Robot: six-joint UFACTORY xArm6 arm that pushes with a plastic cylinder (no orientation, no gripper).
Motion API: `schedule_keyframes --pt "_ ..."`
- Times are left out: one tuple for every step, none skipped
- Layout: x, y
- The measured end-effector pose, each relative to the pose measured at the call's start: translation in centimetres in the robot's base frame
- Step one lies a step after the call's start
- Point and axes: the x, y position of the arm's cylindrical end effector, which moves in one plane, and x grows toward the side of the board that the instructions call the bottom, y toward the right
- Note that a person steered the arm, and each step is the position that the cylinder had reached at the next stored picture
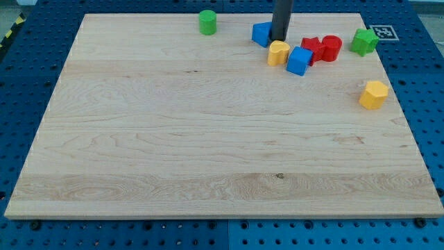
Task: Nudge the green star a bit left
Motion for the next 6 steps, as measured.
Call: schedule_keyframes --pt "0.0 -2.5" --pt "0.0 -5.0" --pt "0.0 -8.2" --pt "0.0 -8.8" --pt "0.0 -3.8" --pt "-0.8 1.7"
